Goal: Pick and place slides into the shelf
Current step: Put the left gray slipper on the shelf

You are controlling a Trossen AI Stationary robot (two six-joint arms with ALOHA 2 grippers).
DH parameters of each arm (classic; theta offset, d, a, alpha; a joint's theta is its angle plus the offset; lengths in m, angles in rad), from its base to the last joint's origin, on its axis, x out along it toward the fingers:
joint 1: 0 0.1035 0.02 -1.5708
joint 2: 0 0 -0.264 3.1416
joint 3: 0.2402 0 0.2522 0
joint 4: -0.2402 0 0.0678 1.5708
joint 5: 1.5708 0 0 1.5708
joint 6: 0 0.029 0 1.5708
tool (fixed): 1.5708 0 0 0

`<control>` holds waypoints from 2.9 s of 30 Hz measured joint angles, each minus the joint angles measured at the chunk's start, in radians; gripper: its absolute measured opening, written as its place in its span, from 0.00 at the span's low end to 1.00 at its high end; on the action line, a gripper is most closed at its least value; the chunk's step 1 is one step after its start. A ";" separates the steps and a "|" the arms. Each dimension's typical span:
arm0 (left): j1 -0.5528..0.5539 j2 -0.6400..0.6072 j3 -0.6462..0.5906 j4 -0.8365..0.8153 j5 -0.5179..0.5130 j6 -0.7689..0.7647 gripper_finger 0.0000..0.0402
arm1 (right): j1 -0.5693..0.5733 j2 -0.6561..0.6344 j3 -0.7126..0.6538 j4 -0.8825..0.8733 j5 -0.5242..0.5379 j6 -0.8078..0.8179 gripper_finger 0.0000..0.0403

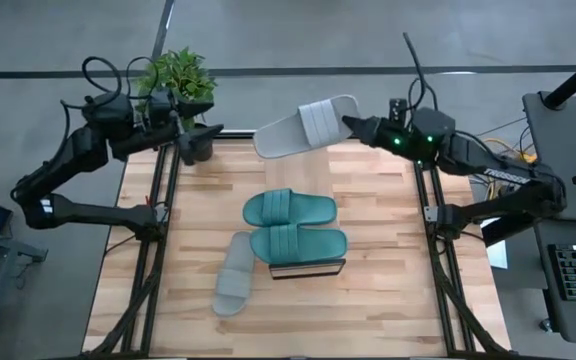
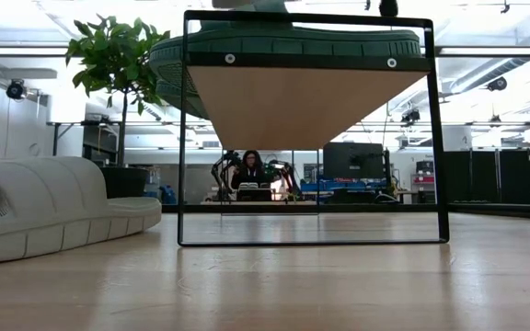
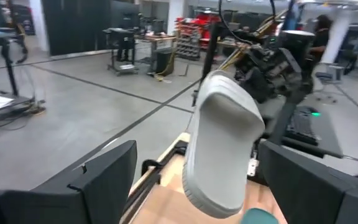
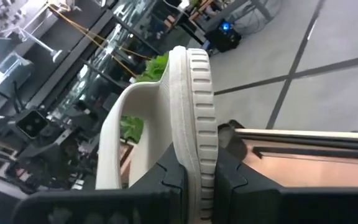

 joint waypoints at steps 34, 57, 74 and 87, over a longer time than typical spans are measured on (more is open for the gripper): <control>0.000 0.131 -0.001 0.007 -0.248 -0.005 0.80 | 0.078 -0.199 -0.582 0.265 0.159 0.422 0.06; 0.000 0.101 0.000 -0.003 -0.287 0.124 0.80 | 0.124 0.057 -0.662 0.532 0.268 0.602 0.05; 0.000 0.056 0.000 -0.005 -0.289 0.156 0.80 | 0.204 0.213 -0.662 0.600 0.251 0.734 0.05; 0.000 0.056 0.000 -0.005 -0.289 0.156 0.80 | 0.207 0.205 -0.662 0.583 0.147 0.724 0.05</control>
